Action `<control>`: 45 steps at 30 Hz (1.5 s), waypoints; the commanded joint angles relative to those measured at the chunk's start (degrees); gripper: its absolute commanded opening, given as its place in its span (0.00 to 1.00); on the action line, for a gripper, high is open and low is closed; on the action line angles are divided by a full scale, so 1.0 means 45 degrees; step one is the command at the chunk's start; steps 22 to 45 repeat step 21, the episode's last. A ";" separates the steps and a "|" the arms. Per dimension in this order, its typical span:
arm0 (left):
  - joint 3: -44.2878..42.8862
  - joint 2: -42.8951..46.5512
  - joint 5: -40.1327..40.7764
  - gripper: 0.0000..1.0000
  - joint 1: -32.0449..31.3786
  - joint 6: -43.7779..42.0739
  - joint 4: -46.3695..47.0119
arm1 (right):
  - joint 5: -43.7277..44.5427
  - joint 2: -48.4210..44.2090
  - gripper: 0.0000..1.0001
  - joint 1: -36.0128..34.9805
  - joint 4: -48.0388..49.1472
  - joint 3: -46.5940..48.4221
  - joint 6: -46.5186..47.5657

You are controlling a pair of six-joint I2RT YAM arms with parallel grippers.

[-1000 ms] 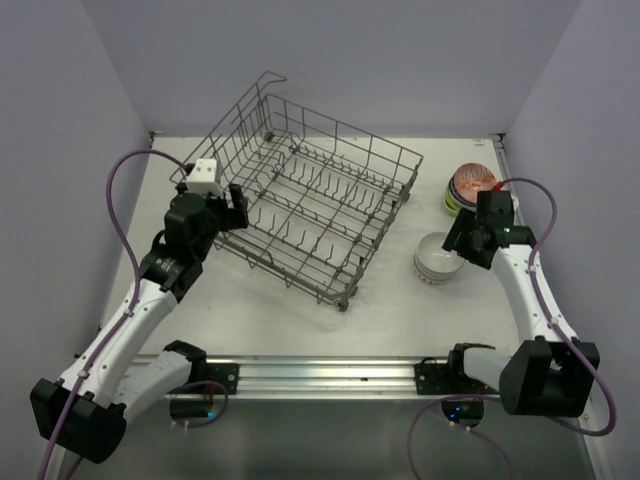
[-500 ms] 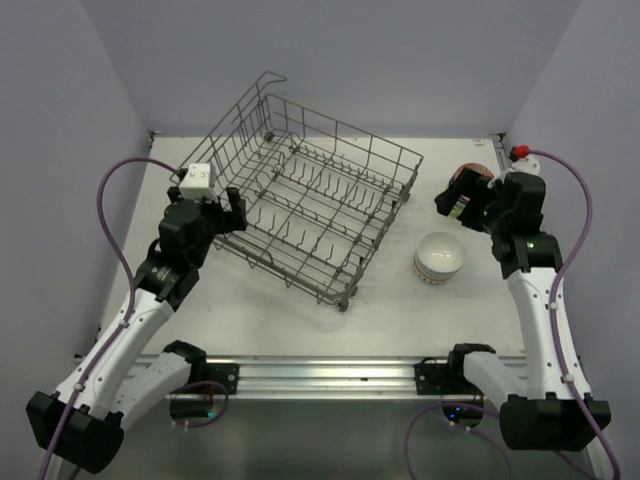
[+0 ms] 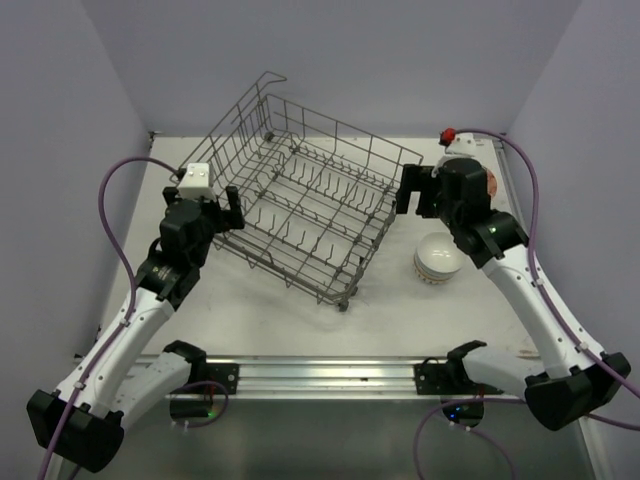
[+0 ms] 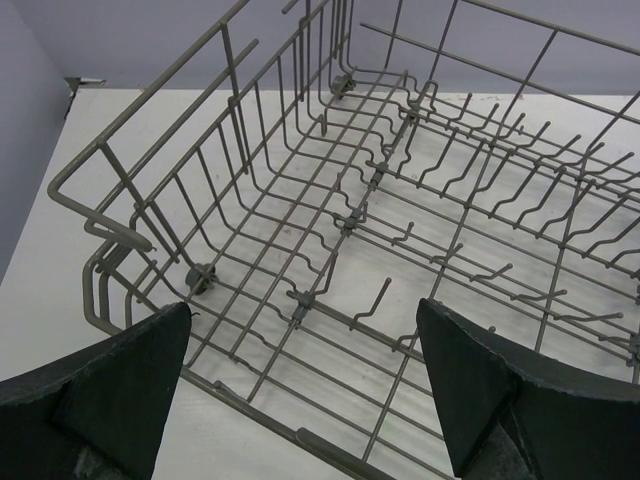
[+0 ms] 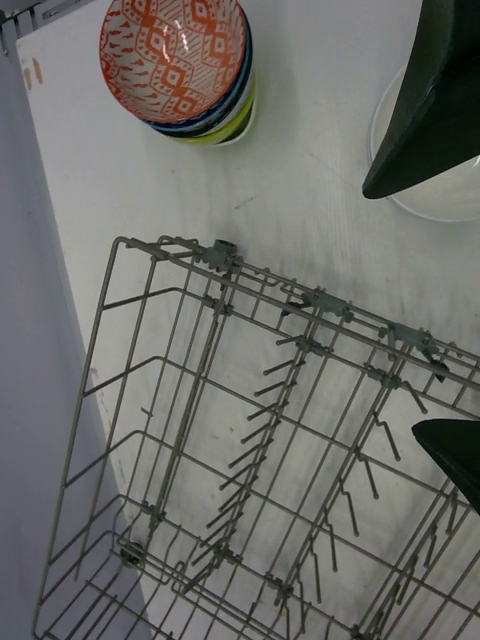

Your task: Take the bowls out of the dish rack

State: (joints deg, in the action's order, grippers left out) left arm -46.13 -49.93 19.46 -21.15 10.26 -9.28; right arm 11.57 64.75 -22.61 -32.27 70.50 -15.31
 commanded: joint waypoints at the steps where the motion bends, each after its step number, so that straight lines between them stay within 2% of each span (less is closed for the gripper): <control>1: -0.0042 -0.0036 0.0596 0.99 -0.0066 -0.0249 0.0578 | 0.1372 -0.0736 0.99 -0.0014 0.0355 -0.0372 0.0337; 9: -0.0042 -0.0251 0.0655 1.00 -0.0066 -0.0327 0.0539 | 0.2252 -0.1791 0.99 -0.0014 0.1195 -0.1896 -0.0074; 21: -0.0062 -0.0369 0.0479 1.00 -0.0066 -0.0347 0.0499 | 0.2545 -0.0874 0.99 -0.0014 0.0747 -0.2015 -0.0621; 45: -0.0062 -0.0369 0.0479 1.00 -0.0066 -0.0347 0.0499 | 0.2545 -0.0874 0.99 -0.0014 0.0747 -0.2015 -0.0621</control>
